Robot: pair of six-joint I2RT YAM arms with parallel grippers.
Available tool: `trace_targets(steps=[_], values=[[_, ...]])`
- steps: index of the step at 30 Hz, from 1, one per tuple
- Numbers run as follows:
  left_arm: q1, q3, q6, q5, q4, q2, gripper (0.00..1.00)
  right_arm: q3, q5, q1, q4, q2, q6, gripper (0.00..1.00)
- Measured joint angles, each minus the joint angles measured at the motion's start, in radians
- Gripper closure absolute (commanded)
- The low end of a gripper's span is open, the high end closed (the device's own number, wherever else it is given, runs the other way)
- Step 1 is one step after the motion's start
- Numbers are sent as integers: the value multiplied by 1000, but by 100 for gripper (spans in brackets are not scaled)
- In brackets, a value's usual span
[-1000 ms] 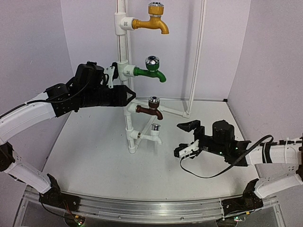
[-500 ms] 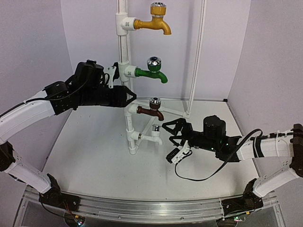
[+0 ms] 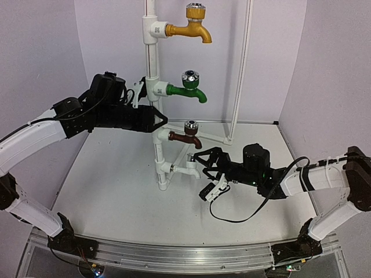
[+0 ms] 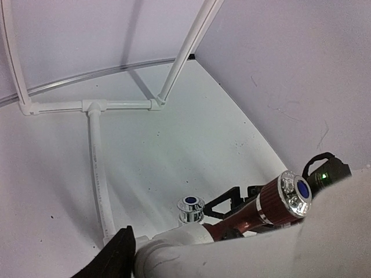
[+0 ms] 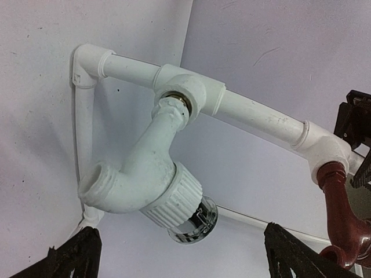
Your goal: Install the water faucets
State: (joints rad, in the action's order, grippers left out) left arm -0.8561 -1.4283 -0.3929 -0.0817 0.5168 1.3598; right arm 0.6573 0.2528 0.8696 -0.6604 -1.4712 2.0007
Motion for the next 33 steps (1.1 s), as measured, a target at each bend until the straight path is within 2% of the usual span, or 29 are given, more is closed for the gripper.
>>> trace_targets(steps=[1,3,9,12,15,21,24,26,29,33], values=[[0,8,-1,-9,-6,-4,26,-7,2,0,-23,-3,-2,2],[0,25,4,-25,-17,-18,20,-21,6,0,-63,-5,-7,2],[-1,93,31,-37,-131,-62,16,-58,9,2,-134,-4,-34,3],[-1,146,51,-20,-223,-77,17,-71,8,4,-136,0,-37,5],[-1,191,71,2,-299,-83,28,-75,6,5,-137,3,-31,5],[-1,201,140,33,-378,-82,64,-75,5,8,-153,-1,-10,5],[-2,213,142,13,-397,-86,75,-73,4,8,-166,-16,-6,5],[-2,213,200,11,-402,-88,84,-73,6,8,-167,-24,-3,6],[-1,213,262,9,-406,-92,92,-71,8,9,-171,-32,-1,6],[4,214,297,7,-359,-119,95,-56,11,10,-181,-62,1,6]])
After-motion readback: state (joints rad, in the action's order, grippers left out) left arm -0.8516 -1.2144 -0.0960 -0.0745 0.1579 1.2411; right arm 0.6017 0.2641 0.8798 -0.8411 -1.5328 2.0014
